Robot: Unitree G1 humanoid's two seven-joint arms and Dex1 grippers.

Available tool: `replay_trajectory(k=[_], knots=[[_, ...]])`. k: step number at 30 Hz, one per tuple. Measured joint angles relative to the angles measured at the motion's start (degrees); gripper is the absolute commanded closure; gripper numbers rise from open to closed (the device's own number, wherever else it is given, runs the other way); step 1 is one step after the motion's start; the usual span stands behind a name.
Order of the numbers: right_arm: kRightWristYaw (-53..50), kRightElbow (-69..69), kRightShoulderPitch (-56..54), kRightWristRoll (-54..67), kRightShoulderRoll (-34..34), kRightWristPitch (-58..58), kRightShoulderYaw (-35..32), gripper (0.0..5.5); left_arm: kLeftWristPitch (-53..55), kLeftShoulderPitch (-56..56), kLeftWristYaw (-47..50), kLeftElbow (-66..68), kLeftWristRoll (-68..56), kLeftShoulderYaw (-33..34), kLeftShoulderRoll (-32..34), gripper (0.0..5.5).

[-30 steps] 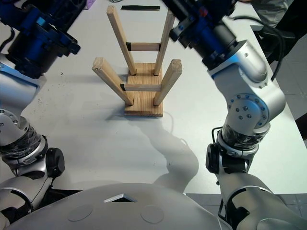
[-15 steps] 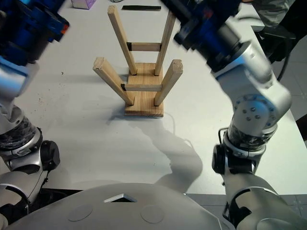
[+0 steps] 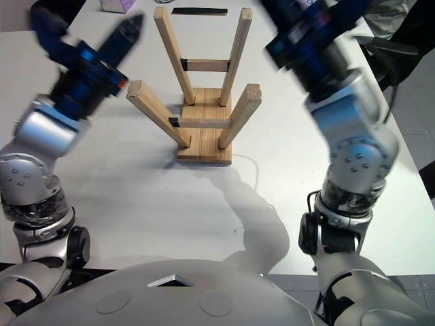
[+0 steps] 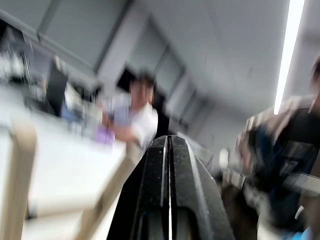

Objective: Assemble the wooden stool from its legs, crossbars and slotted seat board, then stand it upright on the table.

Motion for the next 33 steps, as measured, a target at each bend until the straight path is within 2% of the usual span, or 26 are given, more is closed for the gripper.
replay_trajectory(k=[1, 3, 4, 7, 10, 11, 15, 20, 25, 29, 33], knots=[[-1.14, 1.89, -0.2, 0.0, -0.82, -0.32, -1.94, 5.5, -2.92, -1.09, 0.99, -0.73, -1.72, 3.3, 0.08, 5.48], [-1.59, 5.57, 1.46, -4.35, -1.83, -0.93, -1.45, 5.5, -5.01, 0.5, 1.1, -0.15, -1.97, 6.24, 0.25, 5.48], [-1.32, 6.95, 2.69, -7.48, -2.91, -1.16, 0.17, 5.5, -5.14, 2.11, 0.8, 0.56, -1.39, 6.61, 0.4, 5.48], [3.12, 12.29, 8.47, -22.76, -6.03, -4.77, 10.82, 5.5, -5.44, 10.4, -2.5, 4.81, 4.99, 6.65, 0.72, 5.48], [12.73, 21.6, 13.53, -36.69, -7.46, -11.02, 24.14, 5.5, -4.8, 23.92, -10.59, 14.19, 17.51, 2.44, 3.02, 5.48], [15.68, 24.43, 13.94, -39.24, -7.51, -12.71, 26.69, 5.5, -4.3, 27.89, -13.25, 16.55, 21.36, 0.52, 3.95, 5.48], [27.07, 37.68, 8.32, -46.17, -7.51, -21.63, 30.12, 5.5, -2.09, 38.67, -27.47, 18.19, 31.81, -8.2, 10.65, 5.48], [39.3, 48.94, 1.44, -50.64, -7.8, -29.25, 31.59, 5.5, -0.81, 34.32, -32.57, 16.25, 37.2, -14.29, 11.37, 5.48], [50.56, 47.68, 2.57, -51.35, -7.74, -30.41, 34.95, 5.5, -0.8, 25.37, -32.75, 17.65, 42.0, -17.44, 7.99, 5.48], [48.93, 39.65, 8.27, -51.97, -7.13, -28.99, 35.78, 5.5, -0.8, 24.8, -32.62, 18.2, 44.05, -17.51, 6.7, 5.48], [40.25, 30.47, 16.3, -55.56, -3.62, -26.06, 38.26, 5.5, -1.86, 24.66, -31.96, 20.52, 46.21, -16.55, 5.42, 5.48]])
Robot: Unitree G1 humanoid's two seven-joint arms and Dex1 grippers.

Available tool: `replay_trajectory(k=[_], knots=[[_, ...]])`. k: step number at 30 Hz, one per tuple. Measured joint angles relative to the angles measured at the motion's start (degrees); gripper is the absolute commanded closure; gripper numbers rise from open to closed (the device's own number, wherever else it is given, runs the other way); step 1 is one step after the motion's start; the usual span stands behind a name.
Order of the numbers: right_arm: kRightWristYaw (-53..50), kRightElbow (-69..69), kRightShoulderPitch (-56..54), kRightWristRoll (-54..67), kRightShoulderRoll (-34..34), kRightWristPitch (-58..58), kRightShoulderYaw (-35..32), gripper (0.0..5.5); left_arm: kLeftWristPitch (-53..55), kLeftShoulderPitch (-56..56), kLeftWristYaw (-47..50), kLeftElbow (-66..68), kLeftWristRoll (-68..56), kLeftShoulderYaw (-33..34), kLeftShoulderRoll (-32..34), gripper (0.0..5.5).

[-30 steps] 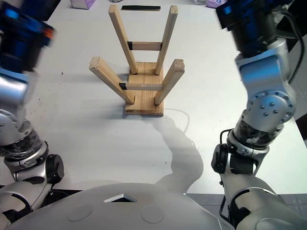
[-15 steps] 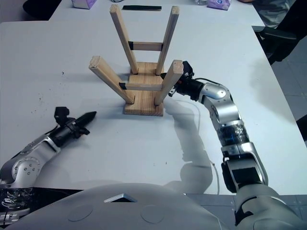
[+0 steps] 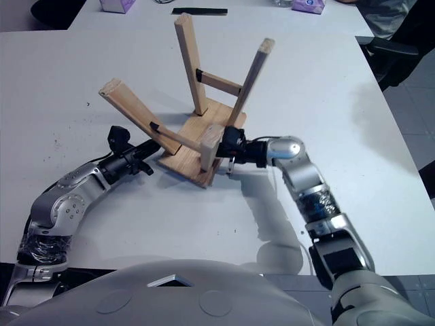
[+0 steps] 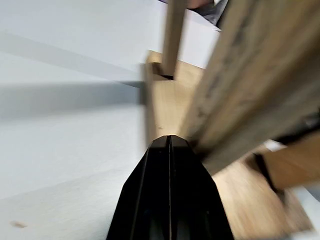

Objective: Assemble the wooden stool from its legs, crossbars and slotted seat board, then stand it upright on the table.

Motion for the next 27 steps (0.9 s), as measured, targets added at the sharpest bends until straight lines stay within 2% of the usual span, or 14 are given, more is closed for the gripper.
replay_trajectory(k=[4, 6, 10, 15, 17, 19, 23, 27], knots=[[-10.8, -7.99, 5.5, -1.24, 6.07, 5.07, 0.56, 5.5, -2.51, -1.54, 0.98, 4.2, 2.53, 3.57, -0.45, 5.48], [-15.95, -11.24, 7.02, -2.61, 6.93, 7.05, -1.31, 5.5, -3.94, -1.97, 1.46, 5.42, 3.33, 6.27, -0.51, 5.48], [-16.55, -18.5, 11.46, -1.93, 1.25, 9.47, -6.62, 5.5, -4.83, -0.99, 1.46, 4.7, 2.17, 10.83, -0.85, 5.48], [-4.39, -22.9, 17.65, 4.36, -10.66, 9.94, -12.86, 5.5, -2.32, 8.31, 2.37, -0.91, 0.32, 13.59, -2.27, 5.48], [-4.42, -16.62, 15.52, 2.53, -12.71, 7.74, -13.99, 5.5, -1.02, 14.29, 2.16, -3.09, 0.35, 13.17, -2.64, 5.48], [-8.86, -7.01, 9.58, -1.23, -12.12, 5.93, -14.35, 5.5, -0.08, 17.8, 1.4, -4.19, 0.39, 13.17, -2.57, 5.48], [-15.42, 13.23, -4.84, -6.26, -7.96, -0.34, -13.92, 5.5, 1.42, 21.65, -2.9, -6.97, -0.52, 13.14, 0.38, 5.48], [-16.65, 31.82, -14.65, -9.93, -2.65, -7.45, -11.16, 5.5, 3.59, 23.22, -6.61, -10.67, -0.51, 8.54, 2.75, 5.48]])
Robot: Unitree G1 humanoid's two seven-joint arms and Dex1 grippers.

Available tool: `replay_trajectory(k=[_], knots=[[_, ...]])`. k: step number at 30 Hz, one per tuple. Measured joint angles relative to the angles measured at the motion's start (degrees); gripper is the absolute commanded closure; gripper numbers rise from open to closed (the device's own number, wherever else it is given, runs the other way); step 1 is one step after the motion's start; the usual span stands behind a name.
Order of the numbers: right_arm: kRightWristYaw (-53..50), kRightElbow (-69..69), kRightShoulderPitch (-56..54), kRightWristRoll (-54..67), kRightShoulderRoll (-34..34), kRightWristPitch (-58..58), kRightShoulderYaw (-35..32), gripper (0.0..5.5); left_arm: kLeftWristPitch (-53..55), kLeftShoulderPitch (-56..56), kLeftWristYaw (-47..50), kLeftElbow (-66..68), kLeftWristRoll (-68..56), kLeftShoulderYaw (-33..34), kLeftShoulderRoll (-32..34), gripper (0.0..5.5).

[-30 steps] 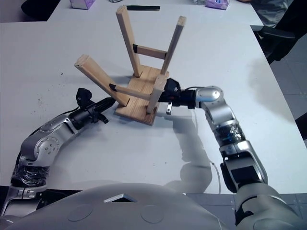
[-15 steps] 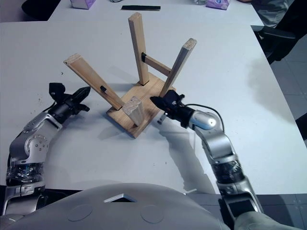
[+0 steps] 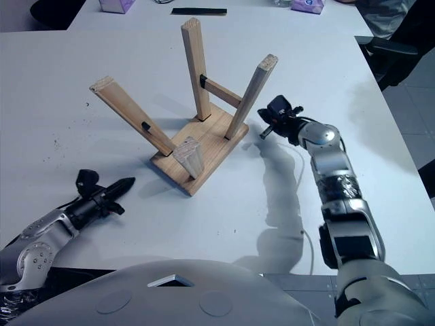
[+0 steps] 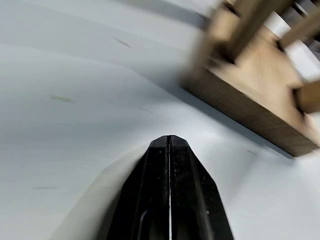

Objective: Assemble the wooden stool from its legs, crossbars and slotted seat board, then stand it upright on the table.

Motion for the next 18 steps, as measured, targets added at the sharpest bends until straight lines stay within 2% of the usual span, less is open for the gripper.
replay_trajectory(k=[4, 8, 11, 18], knots=[[3.01, 15.95, -7.42, -3.47, 5.42, -6.72, 3.16, 5.5, 1.21, -3.38, -0.25, -1.44, 1.89, -8.88, -1.71, 5.48], [7.35, 18.23, -8.17, -4.25, 3.27, -10.04, 3.49, 5.5, -0.13, -8.11, 0.64, 1.85, 4.93, -10.4, -2.76, 5.48], [11.18, 13.19, -4.38, -3.14, 0.79, -10.18, 2.88, 5.5, -1.96, -11.13, 2.08, 4.9, 6.51, -9.71, -3.69, 5.48], [15.77, -15.34, 13.96, 2.62, -4.86, 0.25, 1.31, 5.5, -5.09, -11.14, 3.4, 7.37, 7.81, -6.46, -4.18, 5.48]])
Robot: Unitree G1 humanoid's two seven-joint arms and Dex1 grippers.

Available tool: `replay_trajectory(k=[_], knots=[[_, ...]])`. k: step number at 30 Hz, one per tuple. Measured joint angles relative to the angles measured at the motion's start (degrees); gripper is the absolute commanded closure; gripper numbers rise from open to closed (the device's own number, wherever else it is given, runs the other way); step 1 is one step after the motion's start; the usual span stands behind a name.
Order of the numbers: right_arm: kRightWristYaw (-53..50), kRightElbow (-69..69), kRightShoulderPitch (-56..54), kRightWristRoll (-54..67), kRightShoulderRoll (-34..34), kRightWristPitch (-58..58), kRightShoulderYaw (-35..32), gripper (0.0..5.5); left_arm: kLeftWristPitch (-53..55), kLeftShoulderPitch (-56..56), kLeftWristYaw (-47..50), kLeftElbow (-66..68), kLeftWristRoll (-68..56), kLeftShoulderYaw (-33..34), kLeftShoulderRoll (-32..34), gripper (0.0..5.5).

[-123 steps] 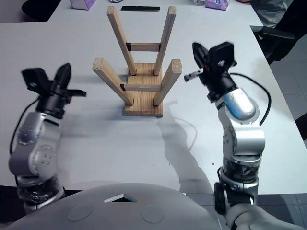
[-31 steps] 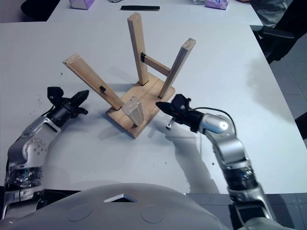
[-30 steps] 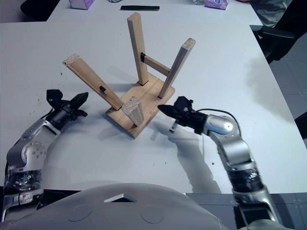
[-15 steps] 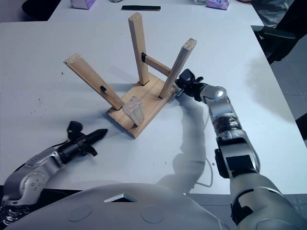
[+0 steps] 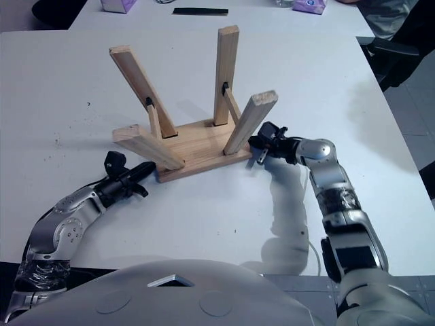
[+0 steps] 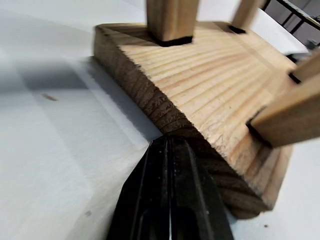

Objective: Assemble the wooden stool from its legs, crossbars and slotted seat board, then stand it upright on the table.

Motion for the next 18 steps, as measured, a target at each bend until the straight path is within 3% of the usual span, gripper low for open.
replay_trajectory(k=[7, 13, 18], knots=[[0.2, -21.61, 14.13, 4.45, -5.14, 12.84, -3.0, 5.5, -0.91, 5.88, 0.74, -4.07, -0.34, 1.83, -0.67, 5.48], [-1.15, -20.98, 14.03, 4.46, -6.63, 14.03, -5.04, 5.5, -1.01, 6.05, 1.68, -4.41, -0.36, 2.24, -1.51, 5.48], [1.97, -20.49, 15.21, 4.58, -10.34, 12.98, -5.54, 5.5, 0.2, 9.83, 3.16, -6.22, -1.23, 9.16, 0.02, 5.48]])
